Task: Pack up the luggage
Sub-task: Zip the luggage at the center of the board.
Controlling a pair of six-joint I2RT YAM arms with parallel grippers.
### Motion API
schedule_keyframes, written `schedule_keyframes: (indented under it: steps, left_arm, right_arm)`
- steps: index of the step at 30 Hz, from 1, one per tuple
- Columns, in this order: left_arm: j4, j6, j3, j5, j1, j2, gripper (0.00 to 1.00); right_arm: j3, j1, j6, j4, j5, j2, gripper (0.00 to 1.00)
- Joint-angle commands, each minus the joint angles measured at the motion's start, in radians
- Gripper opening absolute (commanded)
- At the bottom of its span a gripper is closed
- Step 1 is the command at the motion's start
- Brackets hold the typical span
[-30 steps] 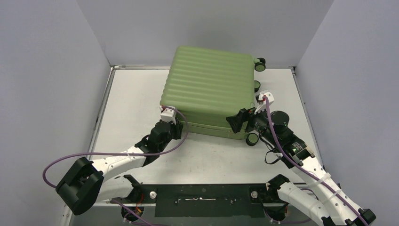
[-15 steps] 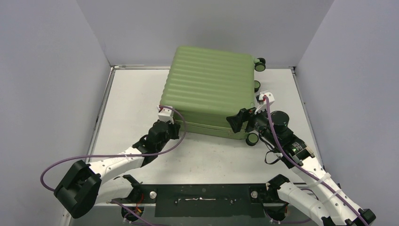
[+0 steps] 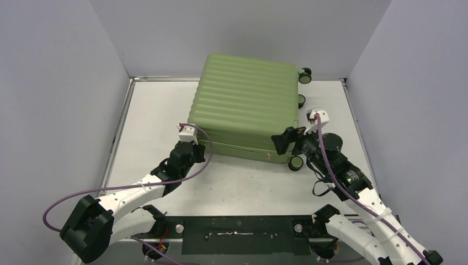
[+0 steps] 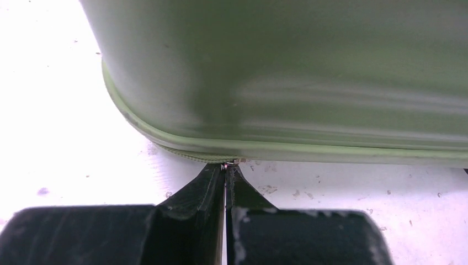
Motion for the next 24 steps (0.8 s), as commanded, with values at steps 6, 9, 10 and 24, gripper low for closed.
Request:
schedule_keyframes:
  steps: [6, 9, 10, 24]
  left_arm:
    - [-0.055, -0.031, 0.015, -0.131, 0.054, -0.049, 0.0]
    - [-0.062, -0.044, 0.016, -0.133, 0.071, -0.053, 0.0]
    - [-0.062, -0.049, 0.016, -0.132, 0.078, -0.053, 0.0]
    - [-0.049, -0.119, -0.006, -0.04, 0.195, -0.057, 0.0]
  right_arm:
    - [0.022, 0.008, 0.106, -0.114, 0.34, -0.067, 0.91]
    - [0.035, 0.008, 0.157, -0.167, 0.401, -0.049, 0.92]
    - [0.035, 0.008, 0.166, -0.173, 0.401, -0.047, 0.92]
    - [0.023, 0.008, 0.185, -0.159, 0.371, -0.057, 0.93]
